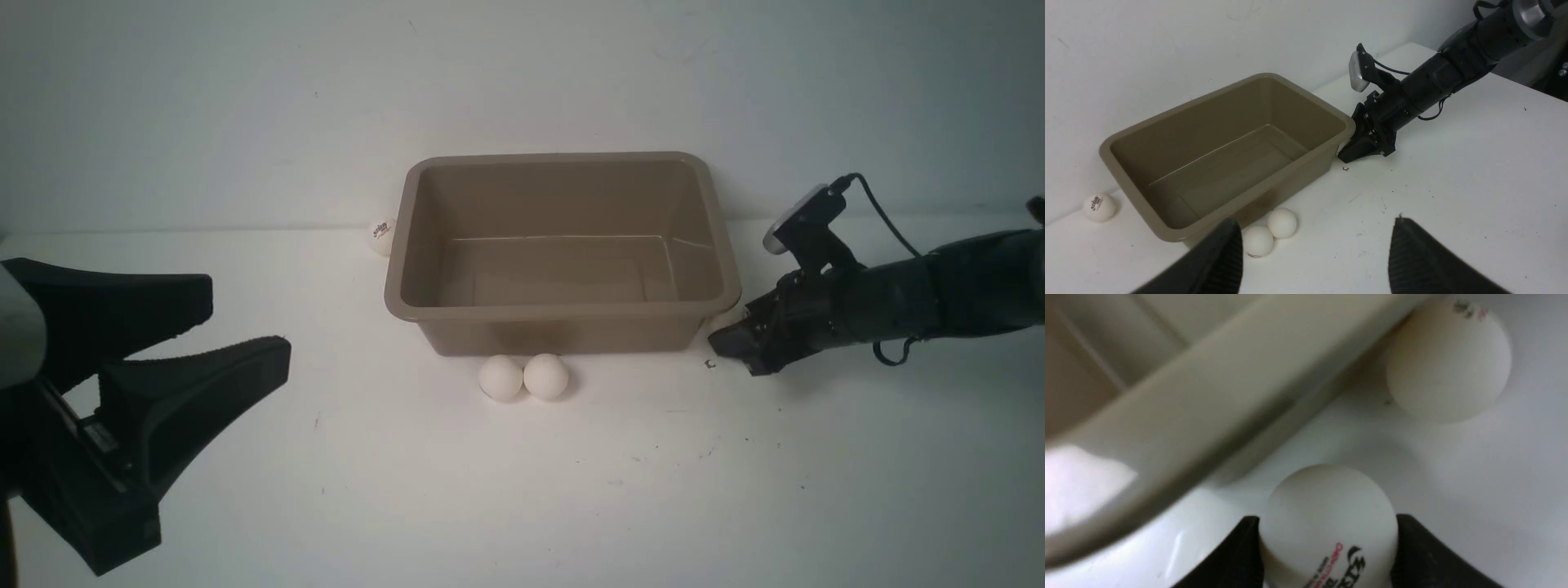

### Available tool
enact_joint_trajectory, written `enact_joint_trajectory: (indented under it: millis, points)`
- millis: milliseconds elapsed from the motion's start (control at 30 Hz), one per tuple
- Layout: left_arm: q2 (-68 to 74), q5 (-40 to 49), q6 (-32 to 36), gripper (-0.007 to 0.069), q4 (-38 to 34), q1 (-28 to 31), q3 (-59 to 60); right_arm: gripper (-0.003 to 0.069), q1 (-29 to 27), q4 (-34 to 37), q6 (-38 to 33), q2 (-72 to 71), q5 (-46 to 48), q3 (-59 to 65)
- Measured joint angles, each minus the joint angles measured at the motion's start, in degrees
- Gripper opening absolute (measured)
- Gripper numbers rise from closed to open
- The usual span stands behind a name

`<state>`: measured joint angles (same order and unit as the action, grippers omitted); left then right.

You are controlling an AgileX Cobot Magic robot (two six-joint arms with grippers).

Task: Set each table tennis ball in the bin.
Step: Use the right arm to clamp the table tennis ball closest to it, then use the right arm to put the table tennis ball into the box

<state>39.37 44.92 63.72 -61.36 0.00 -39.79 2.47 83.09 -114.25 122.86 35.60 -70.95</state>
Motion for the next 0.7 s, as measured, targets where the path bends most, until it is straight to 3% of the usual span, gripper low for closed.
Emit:
enact_joint_trajectory:
  millis: [233, 500, 600, 667, 700]
  points:
    - [0.0, 0.0, 0.1, 0.0436, 0.0, 0.0, 0.0, 0.0363, 0.0, 3.7, -4.0, -0.9, -1.0, 0.0]
    - [0.0, 0.0, 0.2, 0.0436, 0.0, 0.0, 0.0, 0.0363, 0.0, 0.6, -4.7, -8.5, -10.7, 0.0]
    - [0.0, 0.0, 0.2, 0.0436, 0.0, 0.0, 0.0, 0.0363, 0.0, 0.5, -4.9, -10.9, -8.6, 0.0]
    - [0.0, 0.0, 0.2, 0.0436, 0.0, 0.0, 0.0, 0.0363, 0.2, 1.8, -5.1, -12.5, 0.0, -0.4]
    - [0.0, 0.1, 0.2, 0.0436, 0.0, 0.0, 0.0, 0.0363, 0.3, 2.0, -5.1, -12.5, 0.0, -0.5]
